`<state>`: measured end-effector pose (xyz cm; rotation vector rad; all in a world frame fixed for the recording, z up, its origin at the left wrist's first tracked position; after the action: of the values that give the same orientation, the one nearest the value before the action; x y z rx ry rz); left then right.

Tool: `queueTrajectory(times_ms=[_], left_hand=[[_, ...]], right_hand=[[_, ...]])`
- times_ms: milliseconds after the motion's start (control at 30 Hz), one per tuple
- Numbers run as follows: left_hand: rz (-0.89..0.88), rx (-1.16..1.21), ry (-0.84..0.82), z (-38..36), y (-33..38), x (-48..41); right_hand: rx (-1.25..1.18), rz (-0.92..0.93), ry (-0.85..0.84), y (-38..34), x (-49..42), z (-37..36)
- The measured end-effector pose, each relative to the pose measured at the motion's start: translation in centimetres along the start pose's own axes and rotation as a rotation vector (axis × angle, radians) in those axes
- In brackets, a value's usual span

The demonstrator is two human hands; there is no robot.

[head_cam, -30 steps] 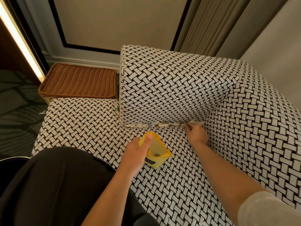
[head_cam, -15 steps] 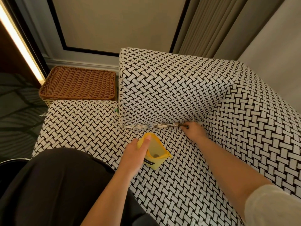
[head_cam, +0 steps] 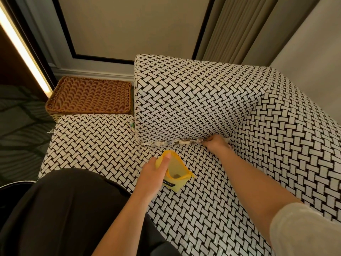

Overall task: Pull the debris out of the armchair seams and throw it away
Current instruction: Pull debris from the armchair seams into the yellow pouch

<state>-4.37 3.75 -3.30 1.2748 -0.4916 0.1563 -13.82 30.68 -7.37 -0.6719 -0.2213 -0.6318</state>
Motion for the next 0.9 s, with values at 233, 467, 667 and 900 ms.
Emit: queueTrajectory(times_ms=[233, 467, 667, 900], left_hand=[[0.015, 0.010, -0.005, 0.0, 0.0, 0.1], [0.013, -0.018, 0.005, 0.1, -0.1, 0.0], [0.009, -0.040, 0.008, 0.1, -0.3, -0.1], [0.026, -0.009, 0.003, 0.1, -0.1, 0.2]], right_hand=[[-0.138, 0.155, 0.112, 0.5, 1.9, 0.3], [-0.764, 0.271, 0.001, -2.4, 11.7, -0.7], [-0.652, 0.525, -0.128, -5.2, 18.0, -1.6], [-0.412, 0.343, 0.261, -0.4, 12.1, 1.4]])
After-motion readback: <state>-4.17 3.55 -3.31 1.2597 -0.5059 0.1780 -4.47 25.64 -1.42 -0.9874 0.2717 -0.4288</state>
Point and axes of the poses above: each hand's wrist, its own x-axis away from the middle knuckle, its own z-axis out of the back of the hand, y = z × x, the point moved 8 cm from there along -x, towards the middle knuckle, and after that the axes turned 5 degrees about -x, right-handed, at the moved point
